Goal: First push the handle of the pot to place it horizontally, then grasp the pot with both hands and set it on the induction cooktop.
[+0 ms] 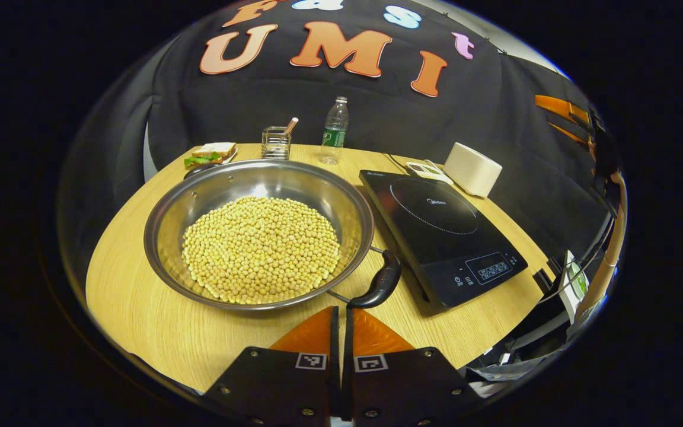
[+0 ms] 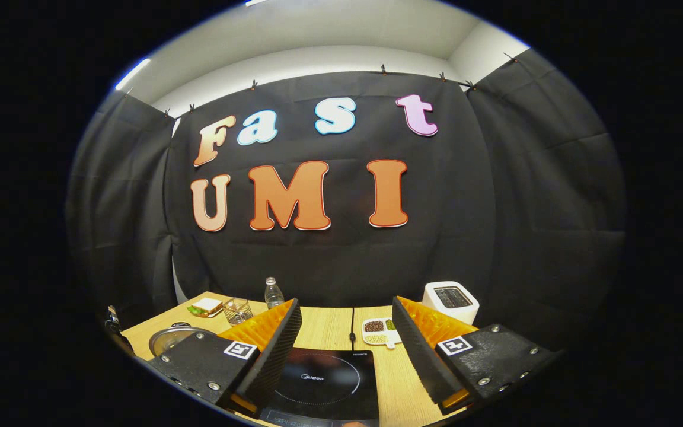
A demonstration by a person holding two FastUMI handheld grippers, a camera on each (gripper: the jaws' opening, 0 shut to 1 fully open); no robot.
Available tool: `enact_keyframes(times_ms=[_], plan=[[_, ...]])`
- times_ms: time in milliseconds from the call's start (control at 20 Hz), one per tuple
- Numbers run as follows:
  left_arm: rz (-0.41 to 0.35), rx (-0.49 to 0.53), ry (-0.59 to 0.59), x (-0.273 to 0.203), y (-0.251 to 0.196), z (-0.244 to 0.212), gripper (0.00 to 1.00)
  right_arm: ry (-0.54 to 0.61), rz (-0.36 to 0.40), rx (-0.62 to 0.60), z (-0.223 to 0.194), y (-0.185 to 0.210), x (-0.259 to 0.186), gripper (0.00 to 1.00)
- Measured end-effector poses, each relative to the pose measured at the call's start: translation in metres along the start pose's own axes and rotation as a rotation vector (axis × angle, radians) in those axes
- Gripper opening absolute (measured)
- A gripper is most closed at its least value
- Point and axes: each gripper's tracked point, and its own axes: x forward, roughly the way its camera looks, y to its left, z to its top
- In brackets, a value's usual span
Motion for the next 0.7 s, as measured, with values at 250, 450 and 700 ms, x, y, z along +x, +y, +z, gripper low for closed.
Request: enact_keyframes(times_ms=[250,450,700], plan=[[-0.007,0.004,0.000,0.016,-0.010,0.010,0.02,-0.002,-0.013,0.010,-0.001,-0.010,0.000,0.95],[0.014,0.017,-0.009,0.026,-0.013,0.018,0.02,-0.004,-0.057,-0.003,-0.001,-0.027,-0.001,0.95],[0.038,0.036,-0.013,0.042,-0.017,0.028,0.03,-0.022,-0.077,0.001,0.003,-0.036,-0.006,0.95]])
